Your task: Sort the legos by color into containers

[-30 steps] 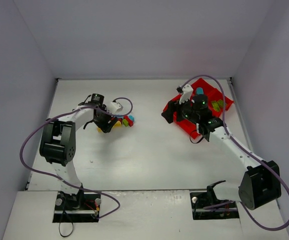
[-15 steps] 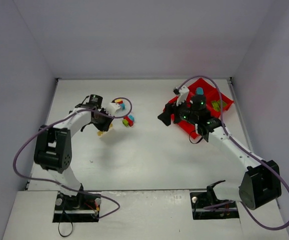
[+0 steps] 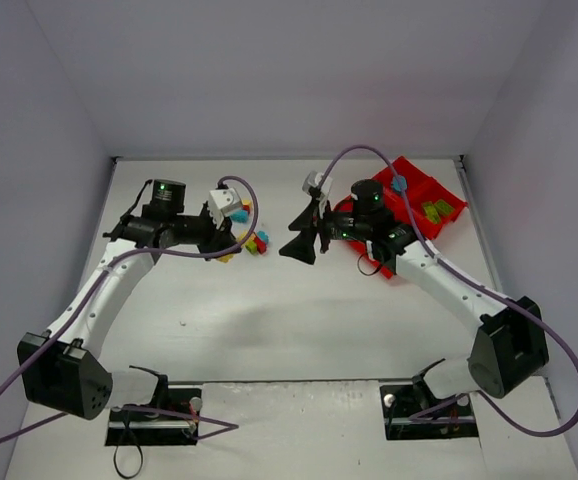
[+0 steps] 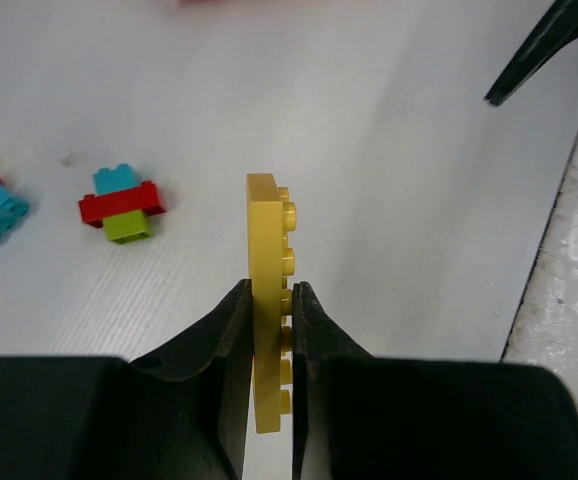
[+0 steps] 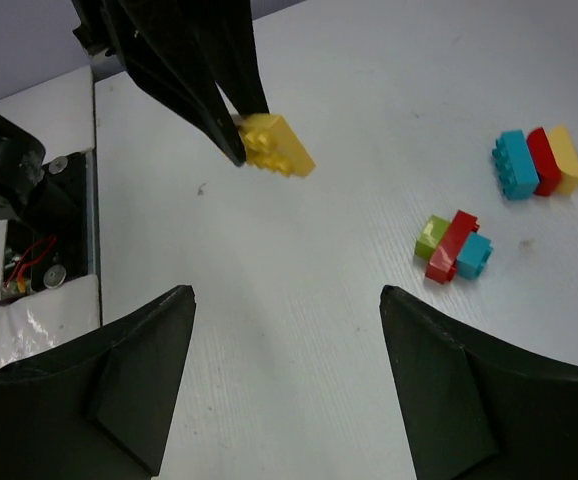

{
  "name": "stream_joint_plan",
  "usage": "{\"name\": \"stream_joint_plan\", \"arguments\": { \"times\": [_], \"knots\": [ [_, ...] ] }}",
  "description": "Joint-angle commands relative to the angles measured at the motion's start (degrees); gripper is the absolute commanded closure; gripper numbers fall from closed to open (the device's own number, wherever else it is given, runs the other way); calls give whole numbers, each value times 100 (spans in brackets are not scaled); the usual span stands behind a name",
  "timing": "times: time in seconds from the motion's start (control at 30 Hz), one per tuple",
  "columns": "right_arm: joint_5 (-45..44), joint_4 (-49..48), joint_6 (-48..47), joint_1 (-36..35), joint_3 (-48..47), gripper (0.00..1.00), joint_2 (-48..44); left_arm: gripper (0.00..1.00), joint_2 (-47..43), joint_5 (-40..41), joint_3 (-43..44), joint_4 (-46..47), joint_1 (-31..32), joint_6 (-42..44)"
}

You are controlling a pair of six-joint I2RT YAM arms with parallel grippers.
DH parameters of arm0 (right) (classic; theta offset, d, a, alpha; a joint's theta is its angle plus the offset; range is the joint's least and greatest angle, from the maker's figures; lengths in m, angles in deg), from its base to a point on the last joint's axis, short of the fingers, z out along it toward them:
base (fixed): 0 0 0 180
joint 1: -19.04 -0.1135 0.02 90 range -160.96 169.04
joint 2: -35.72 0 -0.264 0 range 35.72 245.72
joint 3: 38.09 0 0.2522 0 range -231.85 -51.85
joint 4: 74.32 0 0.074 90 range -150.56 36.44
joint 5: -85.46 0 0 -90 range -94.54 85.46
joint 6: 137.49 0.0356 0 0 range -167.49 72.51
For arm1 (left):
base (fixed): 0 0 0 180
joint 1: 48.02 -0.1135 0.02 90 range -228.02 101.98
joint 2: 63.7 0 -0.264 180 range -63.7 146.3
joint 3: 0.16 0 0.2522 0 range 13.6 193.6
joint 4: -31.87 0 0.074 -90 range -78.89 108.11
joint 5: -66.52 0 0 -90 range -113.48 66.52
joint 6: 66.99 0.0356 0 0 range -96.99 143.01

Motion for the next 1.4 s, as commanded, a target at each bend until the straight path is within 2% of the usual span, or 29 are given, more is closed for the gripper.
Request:
{"name": "stream_joint_plan", "arguments": {
  "times": [0.0, 0.13, 0.33, 0.47, 0.57, 0.6, 0.67, 0.7, 0.8, 0.87, 0.97, 1.0, 1.03, 1.07, 1.13, 1.17, 1.2, 1.37],
  "knots": [
    [634, -525, -334, -203, -629, 29, 233, 100, -164, -1117, 242, 11, 73, -177],
    [775, -525, -440, -309, -1069, 29, 577, 100, -243, -1557, 251, -15, 134, -195],
    [1073, -481, -555, -476, -1377, 30, 902, 100, -199, -1803, 347, -137, 213, -186],
    [1223, -367, -581, -573, -1483, 35, 1087, 100, -120, -1839, 435, -173, 345, -160],
    [1363, -305, -625, -626, -1500, 42, 1140, 100, -85, -1847, 470, -164, 389, -151],
    [1372, -296, -634, -643, -1492, 51, 1140, 100, -76, -1847, 479, -147, 398, -151],
    [1399, -270, -651, -661, -1483, 63, 1148, 100, -41, -1856, 497, -129, 416, -151],
    [1390, -252, -651, -661, -1483, 78, 1148, 100, -15, -1856, 506, -129, 416, -151],
    [1294, -85, -774, -635, -1465, 100, 1105, 100, -6, -1812, 541, -147, 415, -134],
    [1293, -7, -809, -617, -1413, 100, 1069, 100, -14, -1672, 523, -121, 415, -107],
    [1215, 82, -810, -538, -1307, 100, 1034, 89, -84, -1418, 488, -7, 407, -151],
    [1014, 99, -792, -425, -1142, 100, 930, 69, -137, -1138, 445, 116, 407, -221],
    [916, 99, -775, -363, -1140, 100, 929, 69, -137, -1135, 444, 117, 398, -221],
    [802, 99, -766, -301, -1062, 100, 816, 53, -155, -996, 383, 230, 398, -308],
    [417, 91, -678, -152, -833, 100, 675, 48, -260, -522, 278, 537, 398, -467],
    [-168, 91, -547, -29, -763, 100, 535, 46, -304, -390, 138, 661, 398, -589],
    [-401, 99, -494, 50, -684, 100, 446, 46, -426, -240, 49, 818, 398, -712],
    [-2122, 117, 7, 665, -7, 100, -203, 44, -735, 1393, -575, 2163, 389, -1599]
  ]
}}
